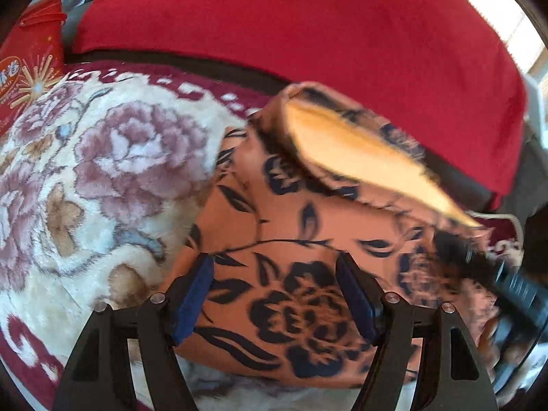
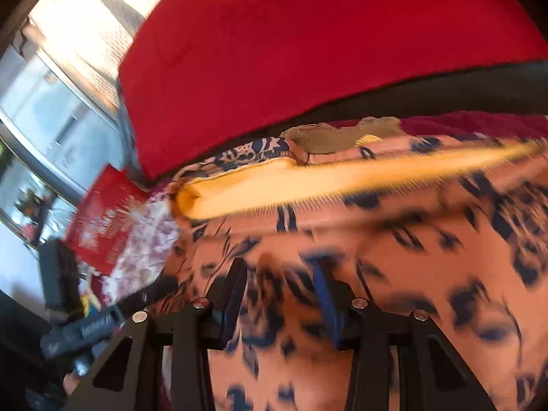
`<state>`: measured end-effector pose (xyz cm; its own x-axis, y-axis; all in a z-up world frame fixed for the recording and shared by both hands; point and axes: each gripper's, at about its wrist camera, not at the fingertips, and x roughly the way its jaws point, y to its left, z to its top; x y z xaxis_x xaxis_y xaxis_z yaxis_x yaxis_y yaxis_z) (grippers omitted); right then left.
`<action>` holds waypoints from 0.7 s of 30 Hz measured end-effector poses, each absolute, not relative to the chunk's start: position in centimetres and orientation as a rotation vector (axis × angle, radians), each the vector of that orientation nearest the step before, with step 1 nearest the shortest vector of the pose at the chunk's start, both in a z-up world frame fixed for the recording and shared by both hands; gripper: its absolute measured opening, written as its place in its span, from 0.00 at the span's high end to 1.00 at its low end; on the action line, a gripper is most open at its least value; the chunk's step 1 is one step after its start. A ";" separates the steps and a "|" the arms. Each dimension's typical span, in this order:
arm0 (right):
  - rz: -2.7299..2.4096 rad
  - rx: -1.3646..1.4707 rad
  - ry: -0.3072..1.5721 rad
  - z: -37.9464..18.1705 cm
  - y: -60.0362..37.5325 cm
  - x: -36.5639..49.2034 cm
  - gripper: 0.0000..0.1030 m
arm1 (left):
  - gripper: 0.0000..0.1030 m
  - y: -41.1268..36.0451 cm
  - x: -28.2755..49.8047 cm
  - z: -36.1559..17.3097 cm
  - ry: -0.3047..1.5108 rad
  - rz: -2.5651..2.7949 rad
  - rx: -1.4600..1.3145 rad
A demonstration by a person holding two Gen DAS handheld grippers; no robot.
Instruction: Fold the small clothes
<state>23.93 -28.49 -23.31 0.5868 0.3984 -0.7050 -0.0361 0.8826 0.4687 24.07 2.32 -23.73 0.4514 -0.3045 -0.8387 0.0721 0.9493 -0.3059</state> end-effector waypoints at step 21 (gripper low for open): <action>0.047 0.604 0.630 -20.9 -39.1 17.1 0.59 | 0.28 2.9 25.6 -24.3 1.030 -0.025 -0.096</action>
